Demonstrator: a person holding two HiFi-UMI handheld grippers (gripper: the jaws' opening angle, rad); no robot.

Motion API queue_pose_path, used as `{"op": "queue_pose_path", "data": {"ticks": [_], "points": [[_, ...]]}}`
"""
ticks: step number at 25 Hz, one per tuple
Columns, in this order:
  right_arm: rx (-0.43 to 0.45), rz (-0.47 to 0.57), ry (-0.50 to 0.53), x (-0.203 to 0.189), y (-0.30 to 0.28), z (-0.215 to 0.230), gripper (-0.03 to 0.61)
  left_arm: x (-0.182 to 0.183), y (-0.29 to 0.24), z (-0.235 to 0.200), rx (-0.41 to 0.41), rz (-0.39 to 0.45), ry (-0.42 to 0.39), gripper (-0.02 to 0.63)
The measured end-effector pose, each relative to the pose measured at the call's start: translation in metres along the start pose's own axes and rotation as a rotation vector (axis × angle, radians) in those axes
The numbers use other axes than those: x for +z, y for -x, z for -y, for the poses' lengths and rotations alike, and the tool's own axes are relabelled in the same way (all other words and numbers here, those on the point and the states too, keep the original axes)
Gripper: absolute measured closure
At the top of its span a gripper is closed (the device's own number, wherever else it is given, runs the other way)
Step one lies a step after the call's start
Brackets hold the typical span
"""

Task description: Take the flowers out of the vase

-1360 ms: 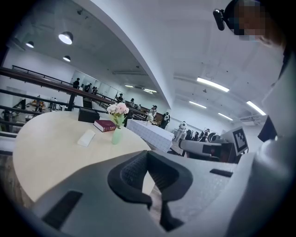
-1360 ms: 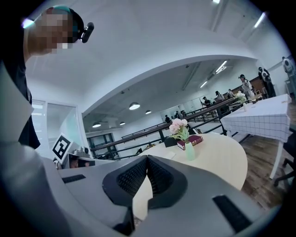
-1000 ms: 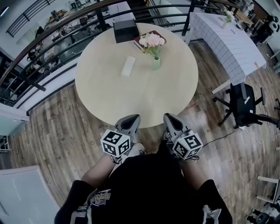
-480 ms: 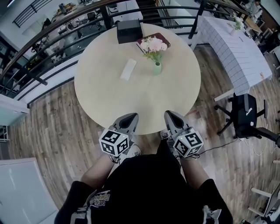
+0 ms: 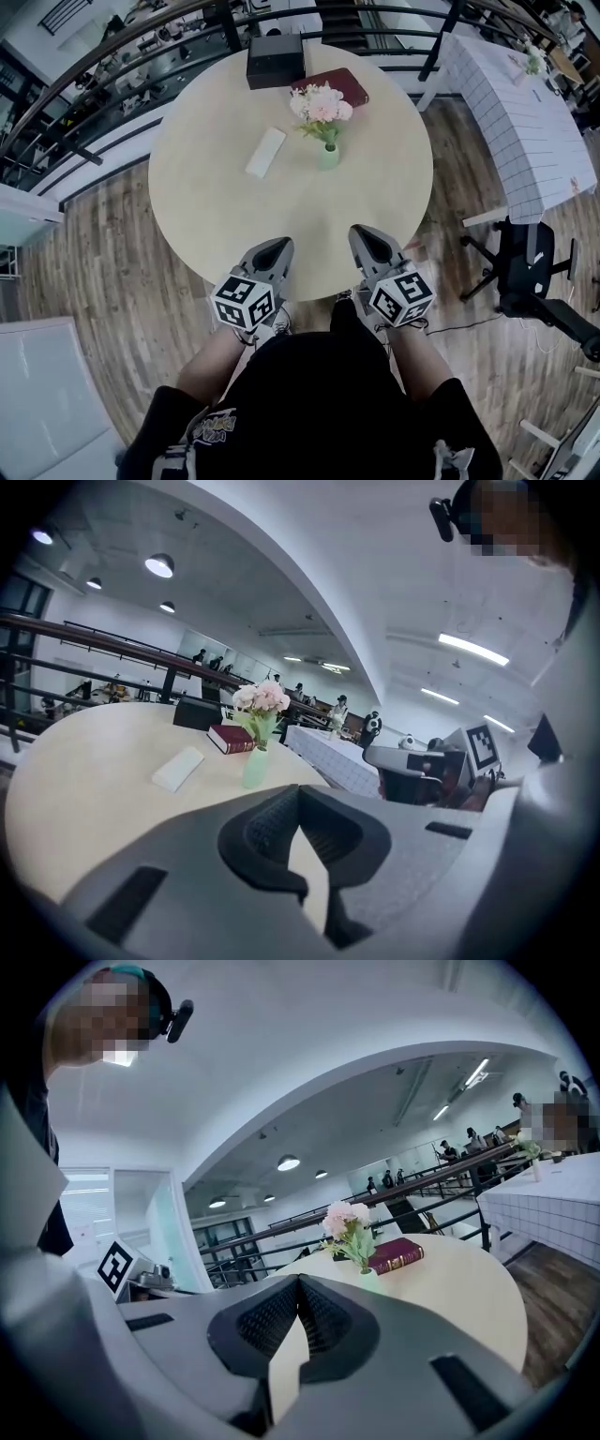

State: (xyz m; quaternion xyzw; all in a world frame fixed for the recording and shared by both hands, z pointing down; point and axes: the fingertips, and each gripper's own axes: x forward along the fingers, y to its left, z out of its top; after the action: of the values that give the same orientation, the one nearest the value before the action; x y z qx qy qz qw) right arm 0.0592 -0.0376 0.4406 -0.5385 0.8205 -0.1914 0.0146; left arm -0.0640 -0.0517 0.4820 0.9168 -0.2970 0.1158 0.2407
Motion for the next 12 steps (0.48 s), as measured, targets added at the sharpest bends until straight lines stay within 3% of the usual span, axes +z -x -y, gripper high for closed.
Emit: {"op": "queue_pose_path", "data": {"ticks": [12], "points": [[0.095, -0.054, 0.013, 0.005, -0.046, 0.069, 0.557, 0.005, -0.081, -0.022, 0.127, 0.014, 0.000, 0.606]]}}
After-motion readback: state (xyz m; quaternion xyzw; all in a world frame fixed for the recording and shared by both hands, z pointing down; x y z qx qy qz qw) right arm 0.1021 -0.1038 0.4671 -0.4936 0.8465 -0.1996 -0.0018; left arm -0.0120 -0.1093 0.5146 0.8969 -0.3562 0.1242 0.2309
